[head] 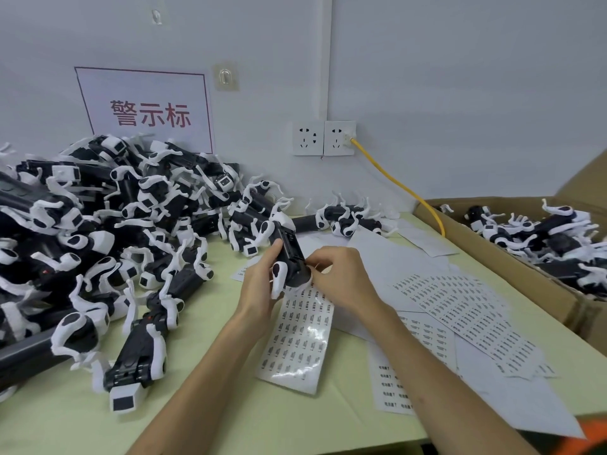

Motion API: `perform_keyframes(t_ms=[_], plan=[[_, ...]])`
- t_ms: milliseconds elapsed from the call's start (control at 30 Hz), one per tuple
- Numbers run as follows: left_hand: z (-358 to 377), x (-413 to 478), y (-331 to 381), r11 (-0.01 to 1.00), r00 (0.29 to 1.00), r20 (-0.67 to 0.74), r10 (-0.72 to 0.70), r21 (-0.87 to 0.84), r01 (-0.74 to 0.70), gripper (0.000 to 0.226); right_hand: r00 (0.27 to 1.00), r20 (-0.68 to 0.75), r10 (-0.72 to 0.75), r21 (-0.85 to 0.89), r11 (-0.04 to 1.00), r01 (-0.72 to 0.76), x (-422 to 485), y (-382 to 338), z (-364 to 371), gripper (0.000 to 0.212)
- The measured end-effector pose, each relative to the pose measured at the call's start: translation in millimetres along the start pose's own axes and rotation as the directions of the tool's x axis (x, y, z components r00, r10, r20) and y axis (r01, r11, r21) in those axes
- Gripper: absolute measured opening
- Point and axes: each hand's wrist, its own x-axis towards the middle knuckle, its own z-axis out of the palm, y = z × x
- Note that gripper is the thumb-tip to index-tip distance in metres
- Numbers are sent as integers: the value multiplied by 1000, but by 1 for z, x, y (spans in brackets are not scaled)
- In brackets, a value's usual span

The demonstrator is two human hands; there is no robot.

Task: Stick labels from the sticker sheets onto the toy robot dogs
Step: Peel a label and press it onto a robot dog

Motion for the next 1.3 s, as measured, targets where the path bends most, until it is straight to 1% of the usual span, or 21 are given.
perform_keyframes(t_ms=[67,367,500,633,867,967,1067,1133,1233,1300], plan=[[-1,1,0,1000,1000,-5,-4,-26,3,37,1000,-6,20,11,1000,-20,0,0,2,12],[0,-1,2,996,1000,-25,17,-90,-19,35,998,-35,60,74,996,-57,1,-4,2,21],[0,-1,1,996,999,-3,33,-84,-33,40,992,-41,119,155,982,-111,3,-6,-1,29],[0,0,1,996,999,24,29,-89,-27,45,983,-40,178,204,965,-167,6,-4,-5,25],[-1,2,1,989,997,51,63,-138,-56,52,988,-12,156,267,952,-147,7,-4,-7,14],[-3,4,2,988,997,48,66,-142,-59,54,995,9,98,254,962,-97,6,-6,-7,11],[-4,5,1,989,997,51,63,-140,-55,55,997,8,73,214,974,-73,4,-7,-7,12],[-4,5,1,991,995,64,73,-115,-65,54,997,-2,80,198,977,-78,4,-7,-8,14],[-3,5,0,995,992,85,88,-63,-83,51,992,-18,129,188,974,-123,6,-6,-11,22],[-3,6,-1,995,992,81,95,-43,-92,49,988,-21,155,193,970,-148,7,-5,-11,22]])
